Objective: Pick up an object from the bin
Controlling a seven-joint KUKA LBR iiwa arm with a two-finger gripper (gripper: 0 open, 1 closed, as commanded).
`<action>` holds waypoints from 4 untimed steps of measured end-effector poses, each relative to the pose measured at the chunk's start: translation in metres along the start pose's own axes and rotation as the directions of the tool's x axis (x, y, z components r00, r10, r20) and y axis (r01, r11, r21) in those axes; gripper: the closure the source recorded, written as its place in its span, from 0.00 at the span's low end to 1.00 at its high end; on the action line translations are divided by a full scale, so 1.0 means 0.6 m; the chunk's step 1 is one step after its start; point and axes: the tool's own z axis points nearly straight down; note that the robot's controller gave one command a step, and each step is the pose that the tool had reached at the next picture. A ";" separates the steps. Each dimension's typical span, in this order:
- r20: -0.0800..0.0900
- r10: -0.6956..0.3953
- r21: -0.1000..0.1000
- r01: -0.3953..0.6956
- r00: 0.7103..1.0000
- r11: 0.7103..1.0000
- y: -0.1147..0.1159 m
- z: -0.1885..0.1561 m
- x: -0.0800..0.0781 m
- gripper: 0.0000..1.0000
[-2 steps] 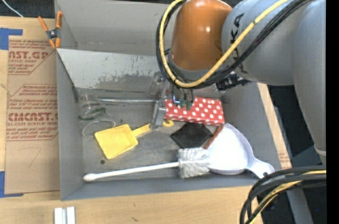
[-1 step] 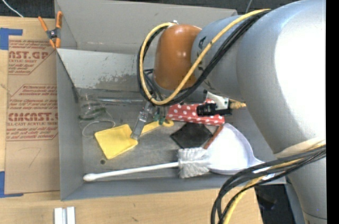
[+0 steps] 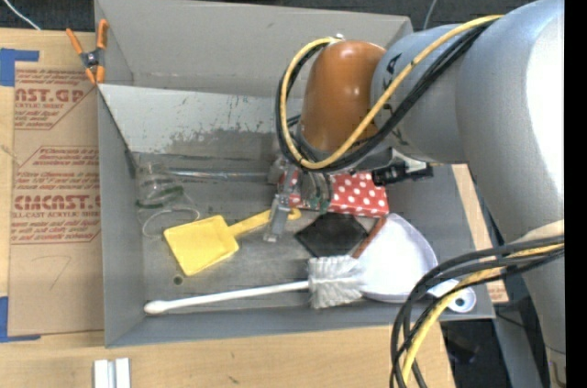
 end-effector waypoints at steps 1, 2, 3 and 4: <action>-0.002 0.055 -0.003 -0.055 0.998 0.998 0.038 0.055 0.010 0.00; 0.000 0.088 -0.002 -0.088 0.996 0.996 0.048 0.042 0.015 0.00; 0.001 0.074 -0.003 -0.074 0.997 0.997 0.062 0.052 0.009 0.00; 0.001 0.101 -0.004 -0.101 0.995 0.995 0.075 0.054 0.056 1.00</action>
Offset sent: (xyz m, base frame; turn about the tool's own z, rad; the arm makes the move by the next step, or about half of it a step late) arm -0.0027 0.0315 -0.0224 0.0962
